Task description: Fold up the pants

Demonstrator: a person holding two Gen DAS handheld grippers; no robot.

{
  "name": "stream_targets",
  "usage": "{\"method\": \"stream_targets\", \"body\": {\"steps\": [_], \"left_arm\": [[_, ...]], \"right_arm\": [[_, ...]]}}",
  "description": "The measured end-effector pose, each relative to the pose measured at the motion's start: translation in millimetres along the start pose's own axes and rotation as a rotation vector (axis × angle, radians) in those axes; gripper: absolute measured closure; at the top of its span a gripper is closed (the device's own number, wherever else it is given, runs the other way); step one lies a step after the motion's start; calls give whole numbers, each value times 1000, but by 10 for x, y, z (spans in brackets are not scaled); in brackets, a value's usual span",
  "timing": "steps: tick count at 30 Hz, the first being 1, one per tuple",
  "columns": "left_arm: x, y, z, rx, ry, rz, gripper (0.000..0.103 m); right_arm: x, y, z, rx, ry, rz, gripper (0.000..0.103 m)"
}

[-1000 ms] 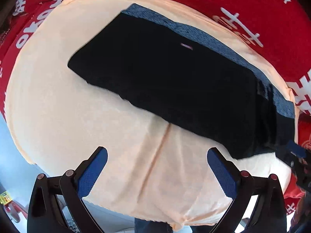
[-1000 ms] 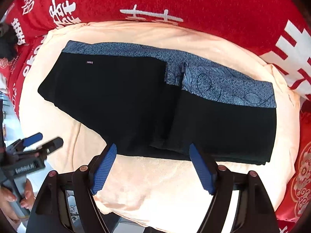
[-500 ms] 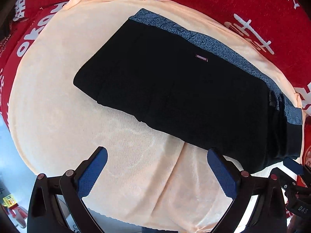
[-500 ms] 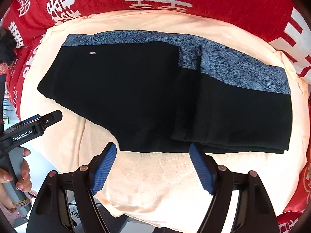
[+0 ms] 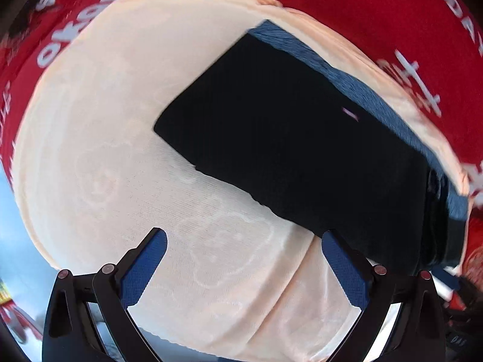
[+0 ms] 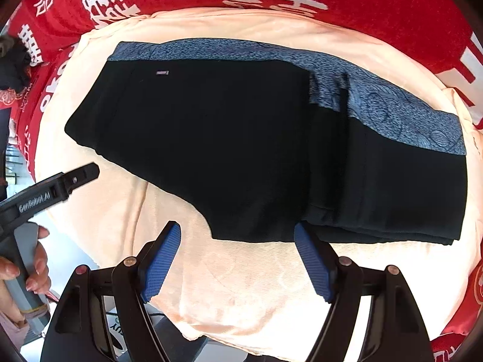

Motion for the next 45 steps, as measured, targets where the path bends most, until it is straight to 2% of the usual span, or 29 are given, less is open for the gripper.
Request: {"method": "stream_targets", "body": {"steps": [4, 10, 16, 22, 27, 32, 34, 39, 41, 43, 45], "left_arm": [[-8, 113, 121, 69, -119, -9, 0], [-51, 220, 84, 76, -203, -33, 0], [-141, 371, 135, 113, -265, -38, 0], [-179, 395, 174, 101, -262, -54, 0], [-147, 456, 80, 126, -429, -83, 0], [-216, 489, 131, 204, -576, -105, 0], [-248, 508, 133, 220, -603, -111, 0], [-217, 532, 119, 221, -606, -124, 0], [-138, 540, 39, 230, -699, -127, 0], [-35, 570, -37, 210, -756, -167, 0], [-99, 614, -54, 205, -757, -155, 0]], "right_arm": [[-30, 19, 55, 6, 23, 5, 23], [-91, 33, 133, 20, 45, 14, 23], [-186, 78, 143, -2, 46, 32, 23], [-239, 108, 128, -5, 37, 31, 23], [-248, 106, 132, -3, 32, 33, 23], [-258, 106, 153, -6, 32, 33, 23], [-259, 110, 158, -2, 33, 32, 23], [-267, 118, 158, 3, 32, 34, 23], [-261, 119, 165, 6, 34, 34, 23], [-247, 117, 181, 10, 42, 33, 23], [-223, 115, 194, 15, 52, 25, 23]]}}
Point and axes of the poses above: each gripper's, at about its wrist camera, not at the fingertips, and x roughly against the way its jaws point, z to its left, y to its top, the point moved 7 cm from there along -x, roughly the way its jaws point, and after that the axes turned 8 degrees about z, right-handed, at the moved point
